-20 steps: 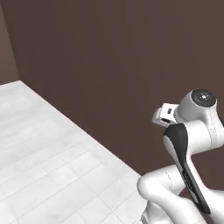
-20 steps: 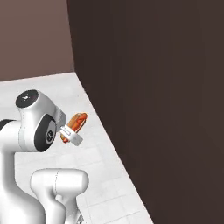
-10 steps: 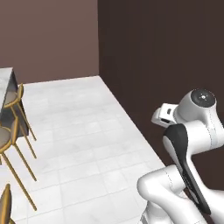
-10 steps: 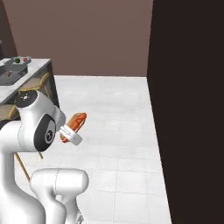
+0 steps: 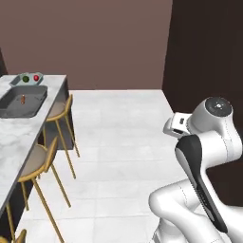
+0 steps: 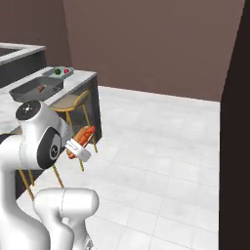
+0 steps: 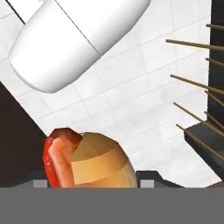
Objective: Place the cold items (lime and tomato) from the fridge in one tupperware on the dining counter. Place the warm items (hot dog and kebab skewer) in the stove area in another tupperware.
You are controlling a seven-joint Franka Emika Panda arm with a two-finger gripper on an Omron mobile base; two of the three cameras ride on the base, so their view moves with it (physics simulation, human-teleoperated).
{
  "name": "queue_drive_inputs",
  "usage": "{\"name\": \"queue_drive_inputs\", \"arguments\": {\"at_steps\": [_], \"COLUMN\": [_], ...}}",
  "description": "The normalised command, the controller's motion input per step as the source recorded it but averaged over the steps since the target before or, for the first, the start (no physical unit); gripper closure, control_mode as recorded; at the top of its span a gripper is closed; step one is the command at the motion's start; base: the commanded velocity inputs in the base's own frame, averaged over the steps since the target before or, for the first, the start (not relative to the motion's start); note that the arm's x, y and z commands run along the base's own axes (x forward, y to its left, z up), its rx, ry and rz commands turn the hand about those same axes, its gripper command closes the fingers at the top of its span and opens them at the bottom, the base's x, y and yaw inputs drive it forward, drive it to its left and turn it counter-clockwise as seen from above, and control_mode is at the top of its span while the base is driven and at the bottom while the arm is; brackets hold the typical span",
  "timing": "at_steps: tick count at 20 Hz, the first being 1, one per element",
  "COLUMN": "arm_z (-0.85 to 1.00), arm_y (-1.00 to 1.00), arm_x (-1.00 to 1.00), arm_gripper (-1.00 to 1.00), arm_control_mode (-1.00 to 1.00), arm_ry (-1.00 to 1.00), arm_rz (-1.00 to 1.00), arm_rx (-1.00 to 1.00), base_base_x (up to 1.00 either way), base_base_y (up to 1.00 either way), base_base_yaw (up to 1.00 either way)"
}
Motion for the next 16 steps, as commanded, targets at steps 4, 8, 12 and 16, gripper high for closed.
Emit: {"name": "queue_drive_inputs", "arguments": {"at_steps": [4,8,12,16], "arm_z": [0.0,0.0,0.0,0.0], "arm_y": [0.0,0.0,0.0,0.0], "arm_x": [0.0,0.0,0.0,0.0], "arm_gripper": [1.0,1.0,1.0,1.0], "arm_control_mode": [1.0,1.0,1.0,1.0], "arm_ry": [0.0,0.0,0.0,0.0], "arm_rz": [0.0,0.0,0.0,0.0], "arm_rx": [0.0,0.0,0.0,0.0], "base_base_x": [1.0,1.0,1.0,0.98], "base_base_y": [-0.14,-0.22,-0.14,-0.13], "base_base_yaw": [0.46,0.48,0.46,0.44]}}
